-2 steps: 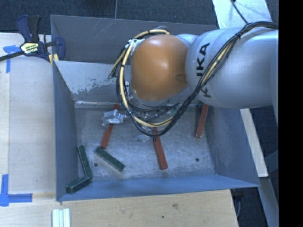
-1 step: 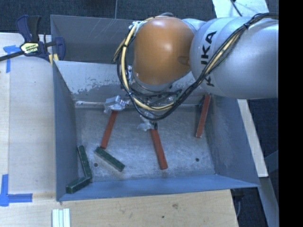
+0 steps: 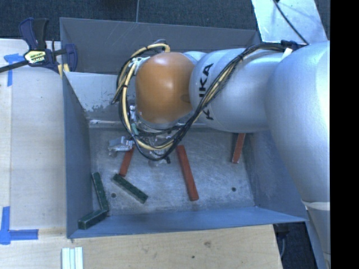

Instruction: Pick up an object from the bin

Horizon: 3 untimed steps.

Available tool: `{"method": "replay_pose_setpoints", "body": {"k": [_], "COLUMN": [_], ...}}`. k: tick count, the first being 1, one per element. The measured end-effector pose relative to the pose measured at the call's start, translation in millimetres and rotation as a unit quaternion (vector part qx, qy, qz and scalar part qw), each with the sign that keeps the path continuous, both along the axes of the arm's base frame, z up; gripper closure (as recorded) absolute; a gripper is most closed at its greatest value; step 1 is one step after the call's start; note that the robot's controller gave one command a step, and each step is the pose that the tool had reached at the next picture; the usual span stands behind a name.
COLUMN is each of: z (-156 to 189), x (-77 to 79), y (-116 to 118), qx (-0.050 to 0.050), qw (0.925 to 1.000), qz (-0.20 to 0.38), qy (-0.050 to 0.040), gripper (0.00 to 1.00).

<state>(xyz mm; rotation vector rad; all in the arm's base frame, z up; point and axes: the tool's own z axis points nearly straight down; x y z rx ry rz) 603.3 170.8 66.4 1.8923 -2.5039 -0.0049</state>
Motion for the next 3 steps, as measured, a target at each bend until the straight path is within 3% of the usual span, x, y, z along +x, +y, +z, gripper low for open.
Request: {"method": "replay_pose_setpoints", "body": {"k": [1,2,3], "z": [5.5,126.8,129.3], "x": [2.3,-22.7,-2.1], "y": [1.2,-27.8,-43.1], "qx": [0.002,0.001,0.001], "qw": [1.0,0.9998,0.9917], "qz": [-0.001,0.017,0.128], "qy": [-0.0034,-0.007,-0.0048], "gripper": [1.0,1.0,1.0]}}
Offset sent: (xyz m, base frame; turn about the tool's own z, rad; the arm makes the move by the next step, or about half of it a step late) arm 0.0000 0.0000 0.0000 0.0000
